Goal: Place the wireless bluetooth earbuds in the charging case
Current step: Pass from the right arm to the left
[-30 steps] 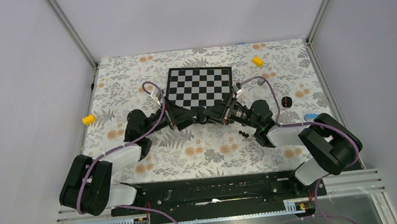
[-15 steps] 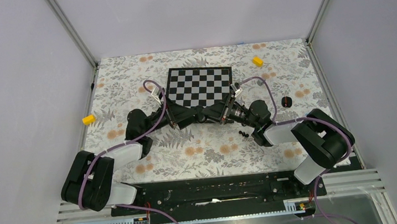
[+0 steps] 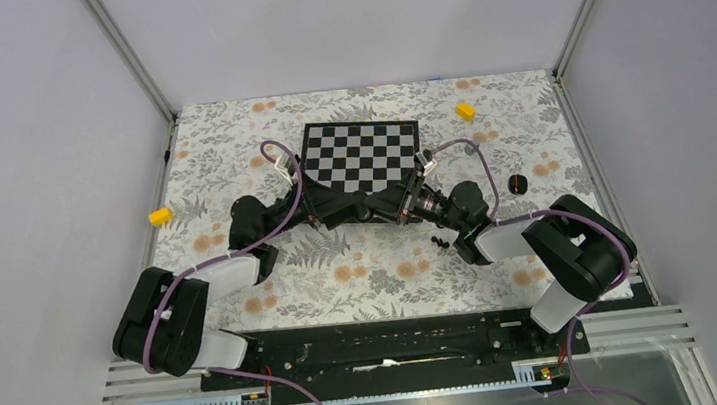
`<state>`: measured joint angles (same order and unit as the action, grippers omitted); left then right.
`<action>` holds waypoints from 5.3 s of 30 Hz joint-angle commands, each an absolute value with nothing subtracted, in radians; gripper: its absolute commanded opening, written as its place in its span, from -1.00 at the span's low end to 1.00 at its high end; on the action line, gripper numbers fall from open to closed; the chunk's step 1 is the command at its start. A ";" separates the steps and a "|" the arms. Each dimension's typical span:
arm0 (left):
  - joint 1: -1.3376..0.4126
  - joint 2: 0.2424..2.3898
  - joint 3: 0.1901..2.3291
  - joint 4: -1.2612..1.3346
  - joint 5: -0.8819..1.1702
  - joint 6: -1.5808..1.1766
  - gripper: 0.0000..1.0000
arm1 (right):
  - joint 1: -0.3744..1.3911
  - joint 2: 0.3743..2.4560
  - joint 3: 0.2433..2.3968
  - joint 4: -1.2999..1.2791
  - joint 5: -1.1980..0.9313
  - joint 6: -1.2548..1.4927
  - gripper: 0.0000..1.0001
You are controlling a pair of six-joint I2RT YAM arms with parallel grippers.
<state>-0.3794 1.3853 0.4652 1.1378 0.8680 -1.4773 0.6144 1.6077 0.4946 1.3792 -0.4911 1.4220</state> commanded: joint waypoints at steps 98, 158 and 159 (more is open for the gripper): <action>-0.364 1.212 0.602 0.584 0.877 -1.109 0.91 | 0.607 1.611 0.456 1.317 -0.417 1.397 -1.00; -1.146 1.044 0.321 0.812 -0.424 0.950 0.86 | 0.437 1.567 0.754 0.604 -0.904 1.509 -1.00; -1.150 1.057 0.317 0.839 -0.435 0.965 0.82 | 0.437 1.568 0.751 0.611 -0.905 1.513 -1.00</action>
<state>-1.1290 1.0206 0.3283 0.5812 -0.2787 0.7918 0.4431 1.5574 0.7357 0.5297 -0.8597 1.4704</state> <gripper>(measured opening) 0.938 0.309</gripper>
